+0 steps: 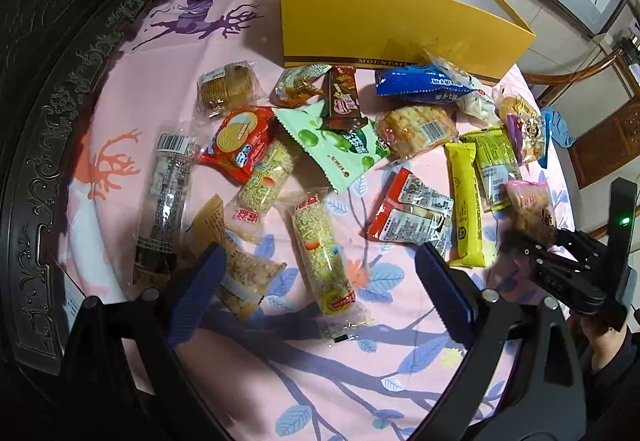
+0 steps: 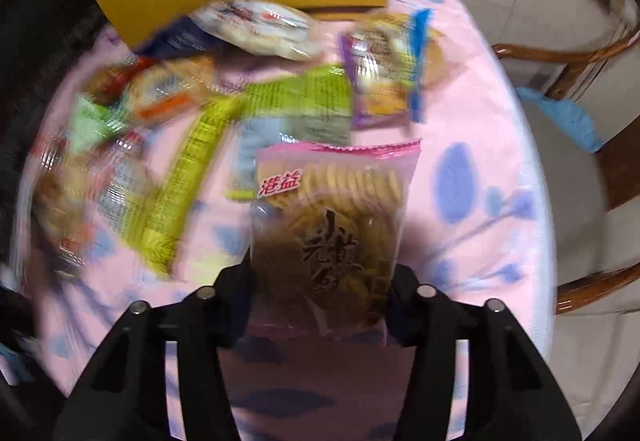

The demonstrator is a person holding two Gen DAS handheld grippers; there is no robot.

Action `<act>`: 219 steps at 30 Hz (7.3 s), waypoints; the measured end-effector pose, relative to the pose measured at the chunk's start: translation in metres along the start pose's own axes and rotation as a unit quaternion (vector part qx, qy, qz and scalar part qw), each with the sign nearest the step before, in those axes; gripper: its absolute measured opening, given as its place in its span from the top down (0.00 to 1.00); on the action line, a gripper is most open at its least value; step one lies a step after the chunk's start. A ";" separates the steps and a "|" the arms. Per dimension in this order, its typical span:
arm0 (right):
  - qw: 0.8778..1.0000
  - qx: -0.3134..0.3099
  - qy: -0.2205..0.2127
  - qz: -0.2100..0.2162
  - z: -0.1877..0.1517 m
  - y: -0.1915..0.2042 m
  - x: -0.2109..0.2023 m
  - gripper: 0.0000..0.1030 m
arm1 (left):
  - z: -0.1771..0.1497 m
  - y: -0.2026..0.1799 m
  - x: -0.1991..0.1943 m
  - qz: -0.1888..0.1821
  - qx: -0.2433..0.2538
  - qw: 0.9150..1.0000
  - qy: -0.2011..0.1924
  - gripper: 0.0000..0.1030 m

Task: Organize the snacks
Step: 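Release both snacks in the box and return both tools to the table, then grasp the pink cookie bag with the right tool while the left tool grasps the white printed packet, then carry both packets into the yellow box and open both tools, then grasp the yellow snack bar with the right tool while the left tool grasps the clear grain bar, then carry both bars into the yellow box and release them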

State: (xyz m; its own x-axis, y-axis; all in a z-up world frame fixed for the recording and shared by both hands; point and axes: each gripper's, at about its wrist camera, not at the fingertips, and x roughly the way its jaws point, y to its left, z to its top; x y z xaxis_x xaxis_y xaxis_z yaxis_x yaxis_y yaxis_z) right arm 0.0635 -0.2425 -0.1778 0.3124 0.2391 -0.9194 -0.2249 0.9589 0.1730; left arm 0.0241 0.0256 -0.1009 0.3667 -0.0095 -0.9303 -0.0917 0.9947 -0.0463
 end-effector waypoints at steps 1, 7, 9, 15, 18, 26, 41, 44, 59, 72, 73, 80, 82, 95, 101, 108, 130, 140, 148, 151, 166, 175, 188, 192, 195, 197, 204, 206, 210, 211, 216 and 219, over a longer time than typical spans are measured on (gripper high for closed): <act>1.000 -0.004 -0.005 0.008 -0.001 0.009 -0.004 0.50 | -0.001 -0.001 0.001 -0.001 0.003 1.000 0.001 0.06; 0.999 -0.039 0.023 0.030 -0.012 0.050 -0.002 0.49 | -0.006 -0.030 0.018 -0.026 0.056 0.998 0.010 0.06; 0.998 -0.038 0.031 0.030 -0.015 0.054 0.002 0.49 | -0.005 -0.043 0.029 -0.029 0.069 0.997 0.017 0.06; 0.999 -0.027 0.035 0.014 -0.020 0.041 -0.002 0.49 | 0.009 -0.074 0.066 -0.039 0.079 0.996 0.034 0.06; 0.999 -0.011 0.039 0.012 -0.023 0.031 -0.003 0.49 | 0.014 -0.079 0.083 -0.032 0.084 0.995 0.047 0.06; 0.999 -0.008 0.039 0.014 -0.025 0.018 -0.005 0.48 | 0.000 -0.082 0.105 -0.013 0.104 0.994 0.034 0.11; 1.000 -0.008 0.029 0.009 -0.016 0.028 -0.001 0.48 | 0.006 -0.067 0.074 -0.074 0.052 0.996 -0.008 0.74; 1.000 -0.014 0.015 0.010 -0.011 0.031 -0.008 0.48 | 0.002 -0.066 0.060 -0.084 0.047 0.995 -0.016 0.74; 0.997 -0.032 -0.066 0.027 0.047 0.051 -0.058 0.49 | 0.033 -0.058 0.009 -0.106 0.015 0.992 -0.061 0.74; 0.991 -0.023 -0.128 0.045 0.177 0.047 -0.081 0.49 | 0.168 -0.044 -0.018 -0.083 -0.004 0.991 -0.107 0.73; 0.990 -0.018 -0.129 0.048 0.192 0.048 -0.079 0.49 | 0.188 -0.043 -0.017 -0.073 -0.003 0.991 -0.112 0.73; 0.991 -0.009 -0.130 0.041 0.264 0.054 -0.064 0.48 | 0.260 -0.042 0.000 -0.051 -0.005 0.991 -0.121 0.57; 0.991 -0.010 -0.126 0.034 0.278 0.053 -0.059 0.45 | 0.269 -0.039 0.001 -0.045 -0.013 0.991 -0.127 0.30; 0.991 -0.025 -0.129 -0.001 0.288 0.052 -0.052 0.36 | 0.270 -0.027 0.000 -0.048 -0.025 0.990 -0.128 0.20; 0.993 -0.044 -0.113 0.015 0.245 0.059 -0.063 0.35 | 0.230 -0.020 -0.018 -0.047 -0.042 0.988 -0.142 0.19; 0.998 -0.044 -0.005 0.047 0.112 0.056 -0.037 0.34 | 0.111 0.002 -0.007 -0.031 -0.052 0.993 -0.100 0.17; 0.998 -0.017 0.046 0.027 0.034 0.067 0.035 0.79 | -0.017 0.009 0.044 -0.025 -0.031 0.999 0.018 0.17; 0.998 -0.003 0.044 0.039 0.031 0.064 0.034 0.79 | -0.018 0.001 0.064 -0.003 -0.028 1.000 0.011 0.18; 0.998 0.004 0.043 0.040 0.028 0.061 0.031 0.79 | -0.021 -0.014 0.078 0.035 -0.010 0.999 0.008 0.72; 0.998 0.005 0.043 0.038 0.030 0.063 0.032 0.79 | -0.021 -0.015 0.079 0.035 -0.018 0.999 0.005 0.72; 0.999 -0.001 0.006 0.043 0.031 0.068 0.008 0.79 | -0.019 -0.014 0.060 -0.034 -0.023 0.999 -0.001 0.73; 0.999 0.002 -0.003 0.052 0.031 0.065 -0.007 0.79 | -0.019 -0.021 0.042 -0.061 -0.025 0.998 0.000 0.73; 0.998 0.006 -0.033 0.059 0.050 0.062 -0.032 0.79 | 0.013 -0.028 0.007 -0.090 -0.025 0.995 -0.039 0.73; 0.997 0.011 -0.049 0.064 0.075 0.057 -0.042 0.79 | 0.046 -0.024 -0.002 -0.092 -0.032 0.994 -0.057 0.73; 0.996 0.008 -0.068 0.066 0.110 0.059 -0.049 0.79 | 0.087 -0.026 -0.004 -0.089 -0.030 0.993 -0.071 0.73; 0.994 0.006 -0.083 0.065 0.141 0.061 -0.053 0.79 | 0.124 -0.027 -0.004 -0.073 -0.031 0.993 -0.092 0.73; 0.991 0.015 -0.119 0.056 0.235 0.063 -0.058 0.79 | 0.232 -0.036 0.003 -0.055 -0.042 0.991 -0.110 0.73; 0.990 0.021 -0.125 0.054 0.253 0.059 -0.058 0.79 | 0.249 -0.037 0.006 -0.051 -0.046 0.992 -0.108 0.73; 0.989 0.019 -0.136 0.046 0.276 0.055 -0.061 0.79 | 0.267 -0.036 0.010 -0.050 -0.047 0.992 -0.105 0.73; 0.989 0.018 -0.137 0.044 0.281 0.054 -0.061 0.78 | 0.270 -0.037 0.011 -0.051 -0.044 0.992 -0.105 0.73; 0.990 0.016 -0.136 0.016 0.295 0.051 -0.057 0.45 | 0.279 -0.040 0.006 -0.038 -0.026 0.992 -0.120 0.23; 0.989 0.025 -0.144 0.023 0.294 0.042 -0.061 0.44 | 0.280 -0.036 -0.003 -0.051 -0.026 0.989 -0.137 0.12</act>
State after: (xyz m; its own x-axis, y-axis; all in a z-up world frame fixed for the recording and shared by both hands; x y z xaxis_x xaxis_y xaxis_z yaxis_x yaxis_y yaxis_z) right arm 0.3062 -0.1716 -0.0110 0.5538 0.3093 -0.7731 -0.2016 0.9506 0.2359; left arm 0.2856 0.0184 0.0057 0.6137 -0.0736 -0.7861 -0.0862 0.9834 -0.1594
